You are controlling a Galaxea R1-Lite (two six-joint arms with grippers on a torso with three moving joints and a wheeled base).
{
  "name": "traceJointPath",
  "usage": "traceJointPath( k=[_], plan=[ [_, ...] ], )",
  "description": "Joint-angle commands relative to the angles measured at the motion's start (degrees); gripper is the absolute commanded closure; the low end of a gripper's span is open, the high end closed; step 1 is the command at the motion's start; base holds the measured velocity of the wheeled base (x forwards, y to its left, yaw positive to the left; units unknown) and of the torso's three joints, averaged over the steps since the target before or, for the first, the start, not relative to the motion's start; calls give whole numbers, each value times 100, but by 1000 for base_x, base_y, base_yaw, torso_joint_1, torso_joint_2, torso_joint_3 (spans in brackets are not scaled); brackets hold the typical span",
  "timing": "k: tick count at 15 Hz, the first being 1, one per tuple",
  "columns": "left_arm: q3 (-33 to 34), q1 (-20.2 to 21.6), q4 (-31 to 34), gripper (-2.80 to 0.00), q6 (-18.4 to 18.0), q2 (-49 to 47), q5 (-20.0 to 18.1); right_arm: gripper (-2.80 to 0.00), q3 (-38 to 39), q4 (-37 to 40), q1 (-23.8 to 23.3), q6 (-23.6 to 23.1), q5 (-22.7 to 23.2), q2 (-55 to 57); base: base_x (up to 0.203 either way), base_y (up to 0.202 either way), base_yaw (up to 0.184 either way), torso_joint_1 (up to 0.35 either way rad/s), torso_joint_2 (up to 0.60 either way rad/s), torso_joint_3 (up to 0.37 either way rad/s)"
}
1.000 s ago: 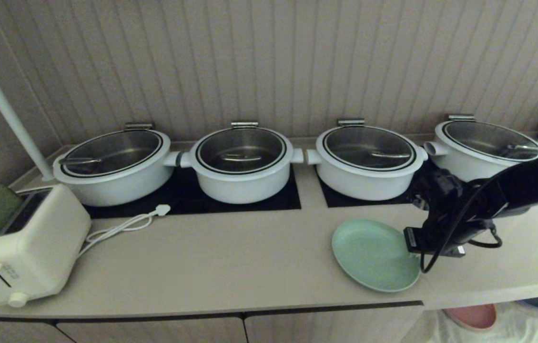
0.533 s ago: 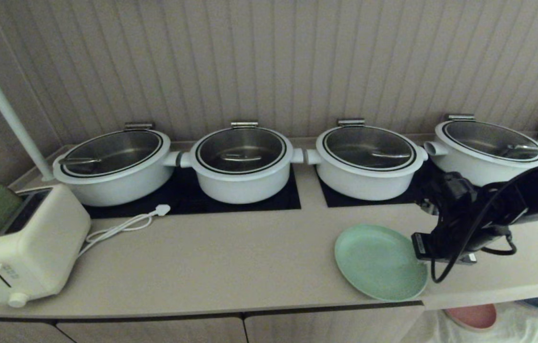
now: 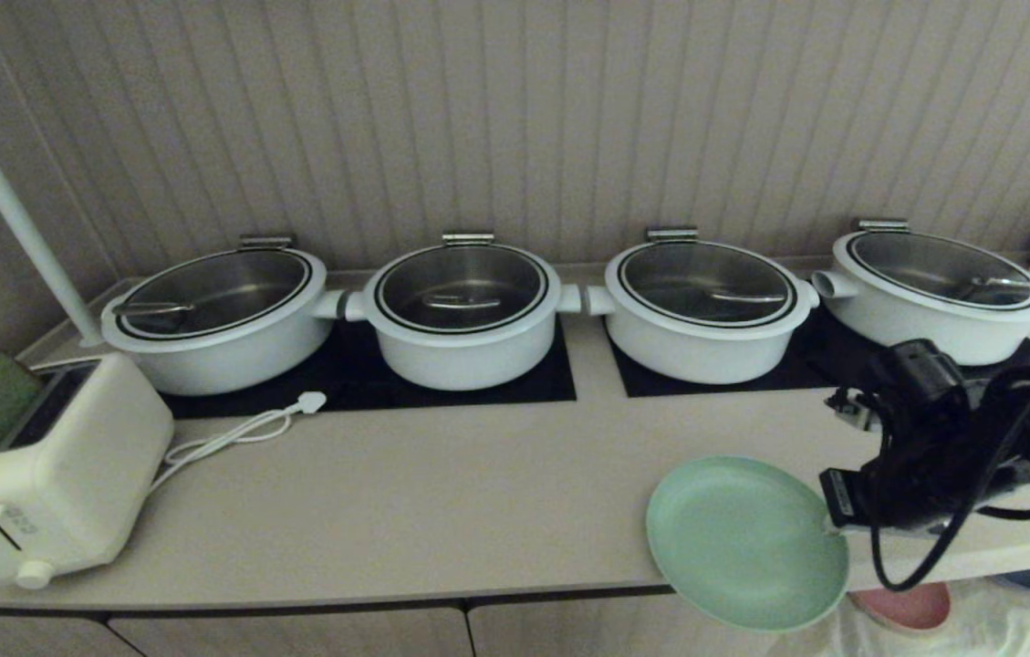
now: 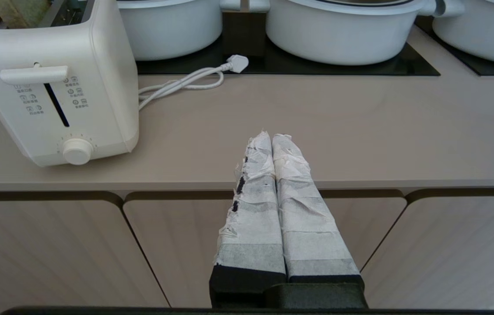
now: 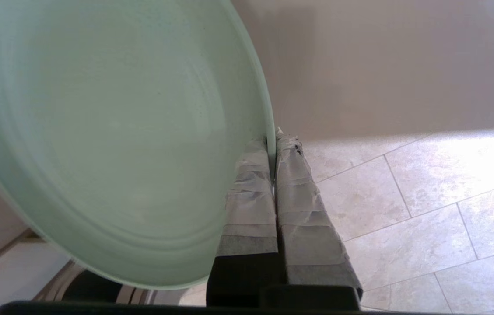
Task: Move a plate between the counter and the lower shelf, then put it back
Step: Pick up the plate
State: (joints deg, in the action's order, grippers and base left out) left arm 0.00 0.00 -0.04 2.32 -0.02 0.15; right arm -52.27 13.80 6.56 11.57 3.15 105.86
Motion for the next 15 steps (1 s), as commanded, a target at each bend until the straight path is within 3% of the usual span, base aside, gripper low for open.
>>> traceJointPath(
  k=[1, 8, 15],
  plan=[
    [0, 0, -3, 0, 6, 2, 3, 0, 368, 0, 11, 10, 44, -543, 0, 0, 0, 0, 0, 0],
    [0, 0, 3, 0, 6, 2, 3, 0, 1339, 2, 29, 81, 338, -1658, 0, 0, 0, 0, 0, 0],
    [0, 0, -5, 0, 6, 2, 3, 0, 2056, 9, 460, 695, 450, -2533, 0, 0, 0, 0, 0, 0]
  ],
)
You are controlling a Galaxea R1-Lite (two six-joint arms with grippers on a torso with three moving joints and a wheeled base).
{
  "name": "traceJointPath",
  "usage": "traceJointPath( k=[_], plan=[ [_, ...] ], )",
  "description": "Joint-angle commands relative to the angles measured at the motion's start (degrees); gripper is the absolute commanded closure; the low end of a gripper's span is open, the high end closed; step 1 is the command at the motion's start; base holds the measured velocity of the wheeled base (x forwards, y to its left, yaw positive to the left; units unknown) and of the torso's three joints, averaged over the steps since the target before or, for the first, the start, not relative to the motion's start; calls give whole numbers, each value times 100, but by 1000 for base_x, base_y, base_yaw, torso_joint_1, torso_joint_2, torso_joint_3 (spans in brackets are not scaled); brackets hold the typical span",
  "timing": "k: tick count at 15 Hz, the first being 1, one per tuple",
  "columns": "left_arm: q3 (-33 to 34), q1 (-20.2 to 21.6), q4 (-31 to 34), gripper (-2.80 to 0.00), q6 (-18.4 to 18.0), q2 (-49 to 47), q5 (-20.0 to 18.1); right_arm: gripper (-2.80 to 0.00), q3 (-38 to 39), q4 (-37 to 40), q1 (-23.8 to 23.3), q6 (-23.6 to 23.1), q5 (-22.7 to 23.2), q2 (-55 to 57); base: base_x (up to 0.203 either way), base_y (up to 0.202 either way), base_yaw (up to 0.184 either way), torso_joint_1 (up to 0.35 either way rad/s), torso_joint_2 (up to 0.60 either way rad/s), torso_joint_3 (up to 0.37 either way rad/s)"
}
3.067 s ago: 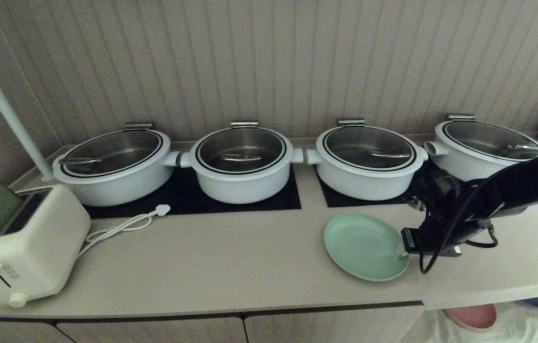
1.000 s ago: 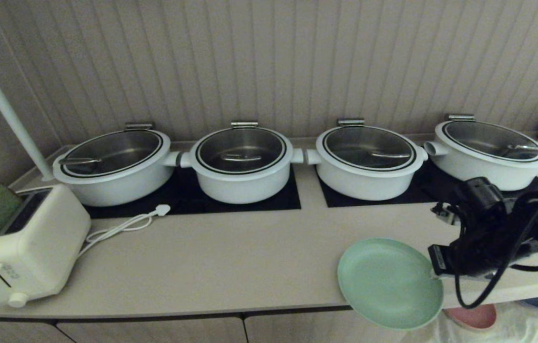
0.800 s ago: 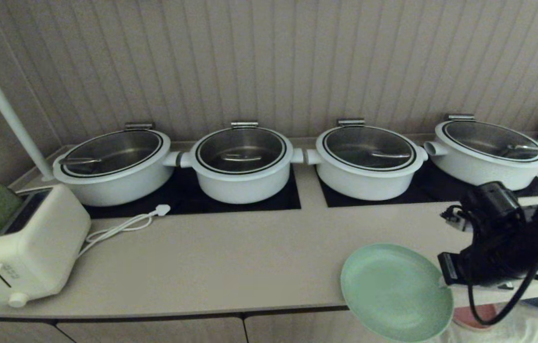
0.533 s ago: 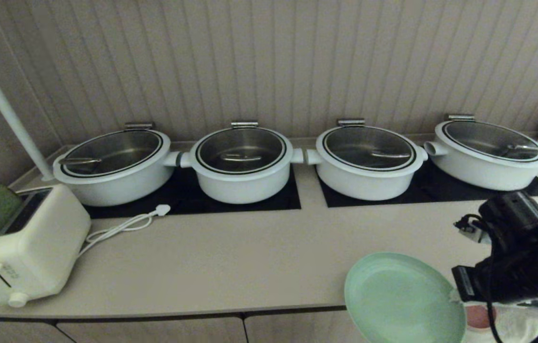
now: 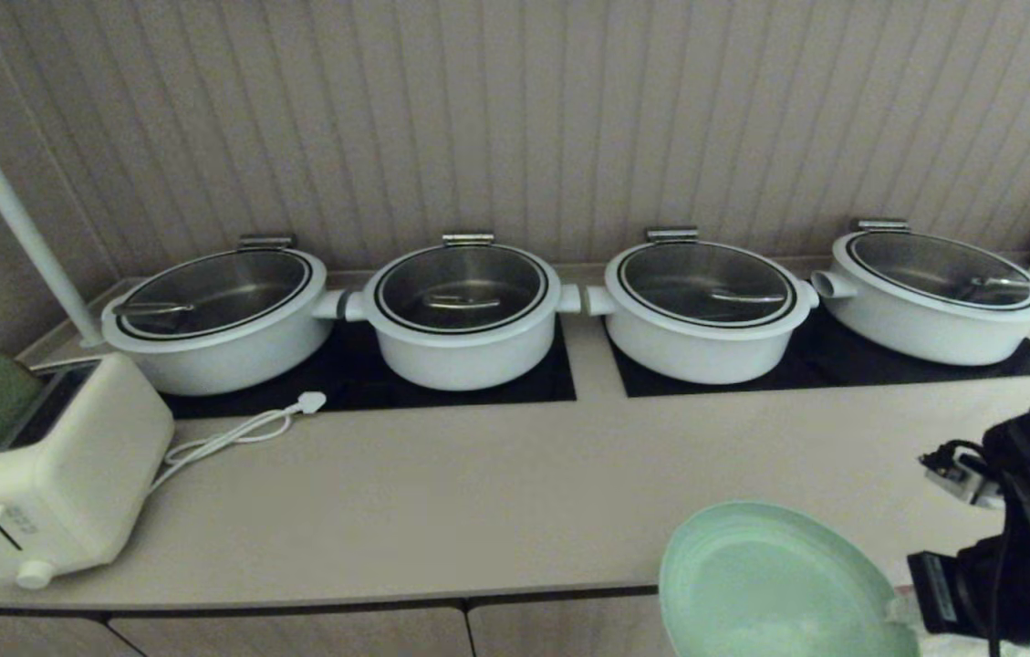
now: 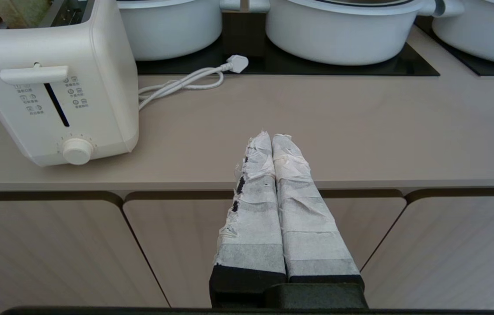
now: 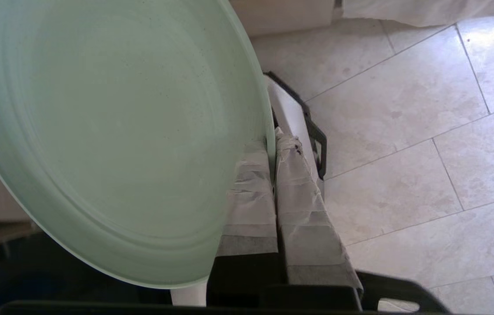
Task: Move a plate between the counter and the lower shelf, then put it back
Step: Pick up the plate, then put the plate in the cupboard
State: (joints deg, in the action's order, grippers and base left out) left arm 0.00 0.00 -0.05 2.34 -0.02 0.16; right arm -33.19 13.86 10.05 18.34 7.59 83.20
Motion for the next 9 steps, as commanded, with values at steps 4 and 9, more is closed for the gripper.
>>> traceJointPath(
  k=[4, 9],
  plan=[
    [0, 0, -4, 0, 4, 2, 2, 0, 348, 16, 190, 20, 5, -491, 0, 0, 0, 0, 0, 0],
    [0, 0, -4, 0, 4, 2, 2, 0, 370, 33, 190, 20, 5, -528, 0, 0, 0, 0, 0, 0]
  ],
)
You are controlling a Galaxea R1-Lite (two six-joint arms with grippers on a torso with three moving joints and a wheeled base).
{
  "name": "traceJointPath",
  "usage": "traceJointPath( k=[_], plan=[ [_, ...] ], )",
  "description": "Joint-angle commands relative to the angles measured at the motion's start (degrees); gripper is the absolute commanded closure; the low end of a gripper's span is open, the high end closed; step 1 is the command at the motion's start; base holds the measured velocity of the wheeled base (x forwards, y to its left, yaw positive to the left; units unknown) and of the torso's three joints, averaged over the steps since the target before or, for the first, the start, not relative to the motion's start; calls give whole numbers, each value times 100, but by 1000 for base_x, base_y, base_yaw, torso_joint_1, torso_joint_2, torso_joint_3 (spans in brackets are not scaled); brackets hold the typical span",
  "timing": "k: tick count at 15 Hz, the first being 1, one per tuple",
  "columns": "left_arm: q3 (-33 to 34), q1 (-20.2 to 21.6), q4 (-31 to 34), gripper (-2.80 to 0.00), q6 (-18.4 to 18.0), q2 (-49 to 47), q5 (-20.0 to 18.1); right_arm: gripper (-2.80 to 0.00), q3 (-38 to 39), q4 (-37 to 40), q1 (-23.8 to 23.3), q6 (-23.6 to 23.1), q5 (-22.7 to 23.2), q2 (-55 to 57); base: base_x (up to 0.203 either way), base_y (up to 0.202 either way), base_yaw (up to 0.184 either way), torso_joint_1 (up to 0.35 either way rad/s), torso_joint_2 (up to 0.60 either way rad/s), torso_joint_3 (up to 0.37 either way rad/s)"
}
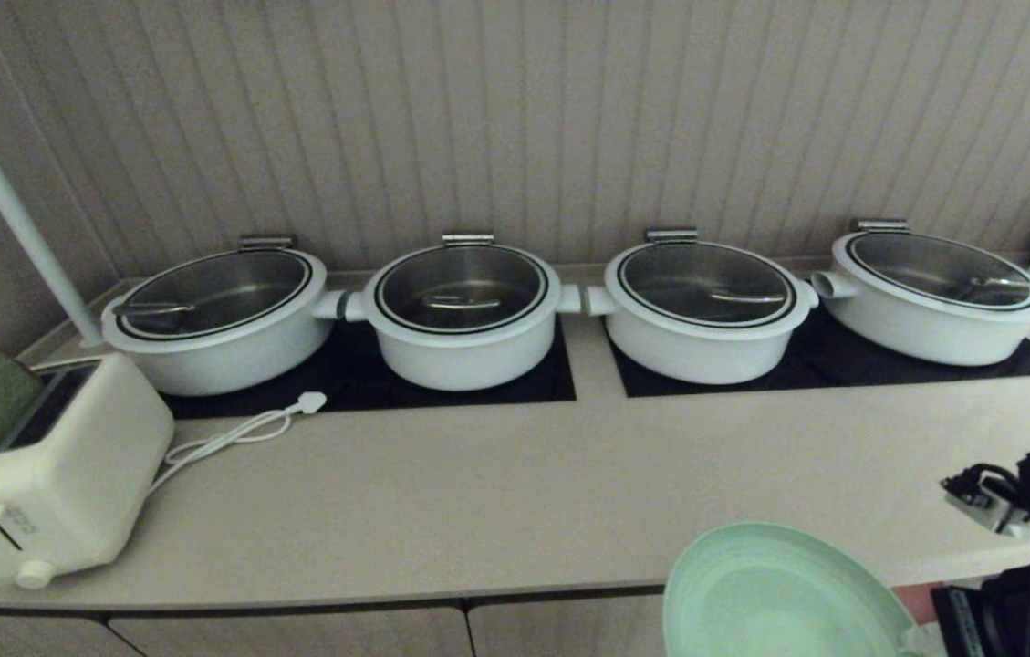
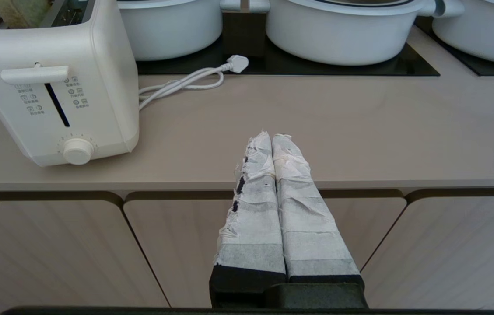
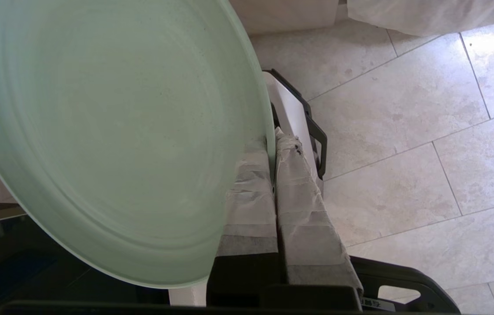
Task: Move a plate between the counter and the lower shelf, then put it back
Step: Put the plate in the cupboard
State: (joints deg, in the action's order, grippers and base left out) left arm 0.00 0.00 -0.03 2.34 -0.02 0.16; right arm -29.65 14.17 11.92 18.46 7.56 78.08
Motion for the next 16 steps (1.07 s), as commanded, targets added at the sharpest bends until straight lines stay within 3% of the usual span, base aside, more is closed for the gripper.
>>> traceJointPath(
  k=[1, 12, 16],
  plan=[
    [0, 0, 3, 0, 3, 2, 2, 0, 26, -2, 3, 12, 4, -55, 0, 0, 0, 0, 0, 0],
    [0, 0, -6, 0, 3, 2, 2, 0, 126, 12, 3, 26, 9, -202, 0, 0, 0, 0, 0, 0],
    [0, 0, -6, 0, 12, 2, 2, 0, 129, 16, 3, 306, 9, -262, 0, 0, 0, 0, 0, 0]
  ],
)
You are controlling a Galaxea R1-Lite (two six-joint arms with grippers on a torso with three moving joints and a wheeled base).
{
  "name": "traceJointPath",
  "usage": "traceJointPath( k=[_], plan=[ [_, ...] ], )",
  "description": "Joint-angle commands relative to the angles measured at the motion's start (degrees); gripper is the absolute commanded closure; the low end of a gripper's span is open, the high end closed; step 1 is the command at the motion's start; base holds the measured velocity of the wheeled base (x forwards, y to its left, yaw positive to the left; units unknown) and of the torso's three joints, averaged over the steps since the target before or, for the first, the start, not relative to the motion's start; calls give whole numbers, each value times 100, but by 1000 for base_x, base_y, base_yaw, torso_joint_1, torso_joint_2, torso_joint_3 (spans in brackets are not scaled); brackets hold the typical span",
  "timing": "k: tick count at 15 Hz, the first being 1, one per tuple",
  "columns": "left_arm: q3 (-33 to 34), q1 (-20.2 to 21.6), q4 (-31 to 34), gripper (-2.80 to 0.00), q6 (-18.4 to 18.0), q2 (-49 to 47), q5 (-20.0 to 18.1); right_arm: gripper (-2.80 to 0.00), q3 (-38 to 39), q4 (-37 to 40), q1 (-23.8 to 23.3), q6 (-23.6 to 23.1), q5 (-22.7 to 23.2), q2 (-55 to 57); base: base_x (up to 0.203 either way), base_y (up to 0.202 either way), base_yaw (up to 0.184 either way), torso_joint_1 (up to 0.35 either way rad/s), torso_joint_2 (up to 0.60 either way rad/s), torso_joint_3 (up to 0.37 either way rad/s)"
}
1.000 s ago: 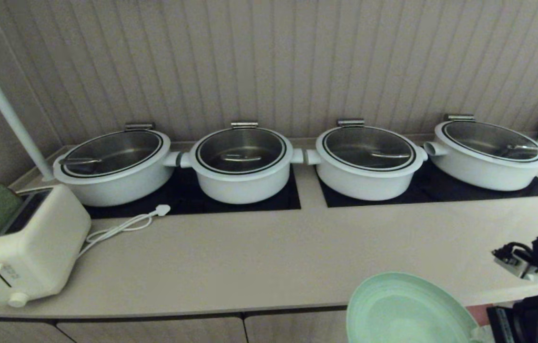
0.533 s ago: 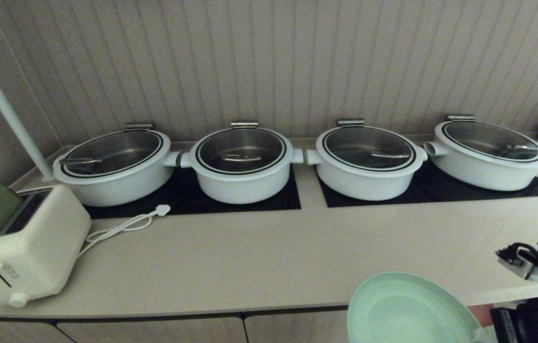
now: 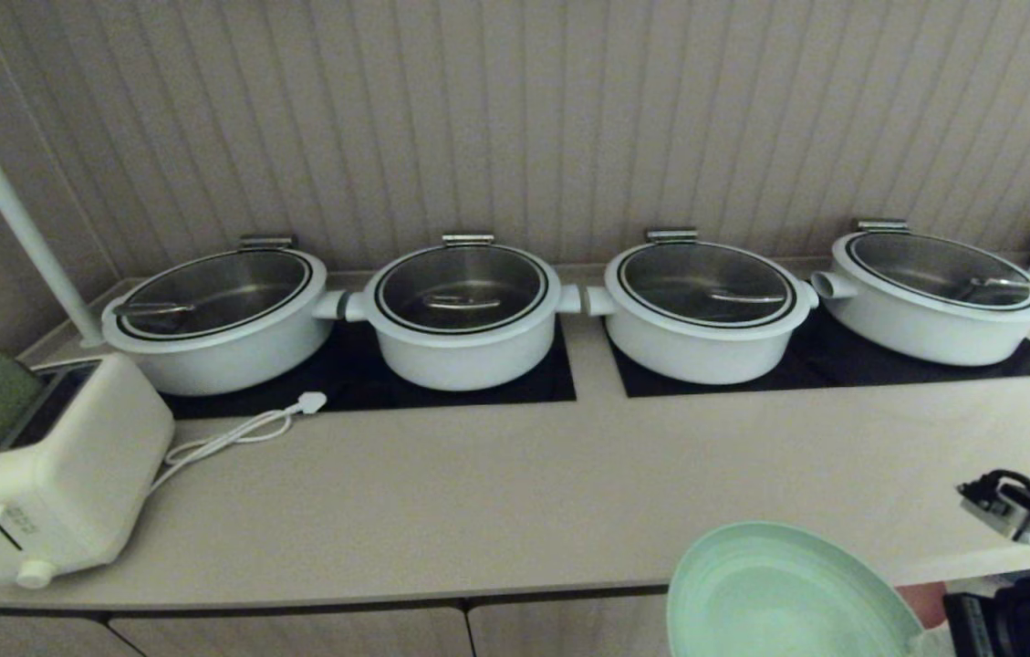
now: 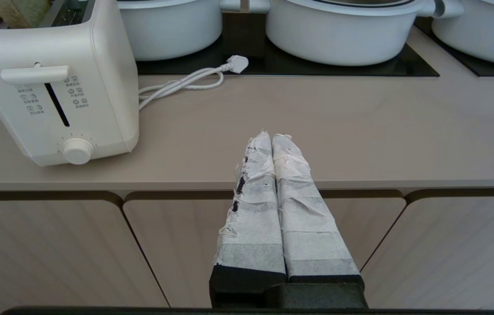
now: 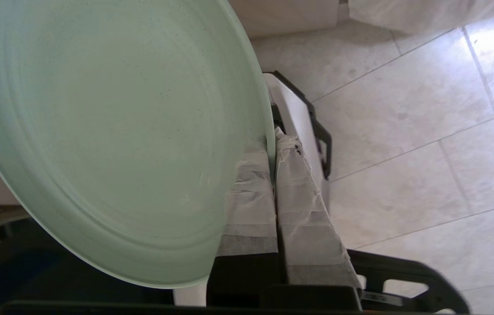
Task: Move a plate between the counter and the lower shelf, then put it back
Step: Put the plate in the cupboard
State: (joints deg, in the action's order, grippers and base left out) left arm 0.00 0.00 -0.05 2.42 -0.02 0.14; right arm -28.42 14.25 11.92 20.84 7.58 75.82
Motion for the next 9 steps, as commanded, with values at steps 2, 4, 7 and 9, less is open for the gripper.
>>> traceJointPath(
  k=[2, 4, 7, 9],
  plan=[
    [0, 0, -4, 0, 4, 2, 4, 0, 47, 16, 2, 78, 7, -58, 0, 0, 0, 0, 0, 0],
    [0, 0, -4, 0, 4, 2, 4, 0, 150, 8, 3, 71, 7, -67, 0, 0, 0, 0, 0, 0],
    [0, 0, -4, 0, 4, 2, 4, 0, 231, -15, 3, 75, 7, -107, 0, 0, 0, 0, 0, 0],
    [0, 0, -4, 0, 4, 2, 4, 0, 289, 8, 3, 78, 16, -142, 0, 0, 0, 0, 0, 0]
  ],
)
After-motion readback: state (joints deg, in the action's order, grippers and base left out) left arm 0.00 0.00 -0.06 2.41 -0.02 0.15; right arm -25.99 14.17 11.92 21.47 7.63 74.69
